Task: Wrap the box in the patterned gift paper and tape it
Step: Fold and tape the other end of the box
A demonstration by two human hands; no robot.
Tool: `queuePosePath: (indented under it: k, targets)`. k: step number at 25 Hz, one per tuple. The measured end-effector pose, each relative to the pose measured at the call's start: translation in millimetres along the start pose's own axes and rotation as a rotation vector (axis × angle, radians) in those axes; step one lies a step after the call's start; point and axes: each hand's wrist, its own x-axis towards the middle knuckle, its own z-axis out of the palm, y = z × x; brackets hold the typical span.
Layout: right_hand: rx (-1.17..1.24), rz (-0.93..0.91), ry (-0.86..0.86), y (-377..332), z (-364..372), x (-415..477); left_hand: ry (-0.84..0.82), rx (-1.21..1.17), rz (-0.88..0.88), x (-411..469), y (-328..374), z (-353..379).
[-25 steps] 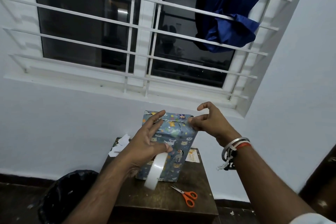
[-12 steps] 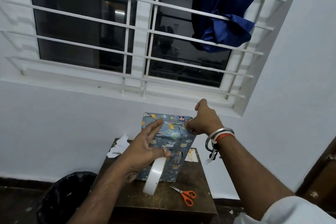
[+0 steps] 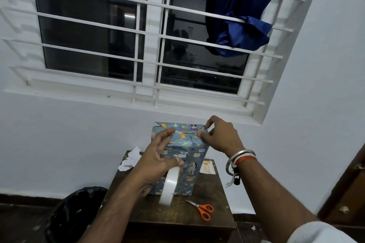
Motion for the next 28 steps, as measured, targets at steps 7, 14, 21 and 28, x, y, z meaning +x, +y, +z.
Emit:
queuePosePath:
  k: [7, 14, 21, 28]
  targets:
    - [-0.064, -0.084, 0.188, -2.3, 2.2, -24.2, 0.081, -0.03, 0.072, -4.3, 13.3, 6.5]
    - [0.494, -0.249, -0.231, -24.4, -11.5, -90.9, 0.026, 0.095, 0.14, -29.5, 9.4, 18.2]
    - [0.484, -0.237, -0.299, -10.2, 13.4, -130.7, -0.028, 0.08, 0.067, -64.8, -21.8, 22.7]
    - [0.215, -0.338, -0.028, 6.0, 48.2, -155.8, -0.039, 0.039, -0.089, -88.3, -57.3, 17.8]
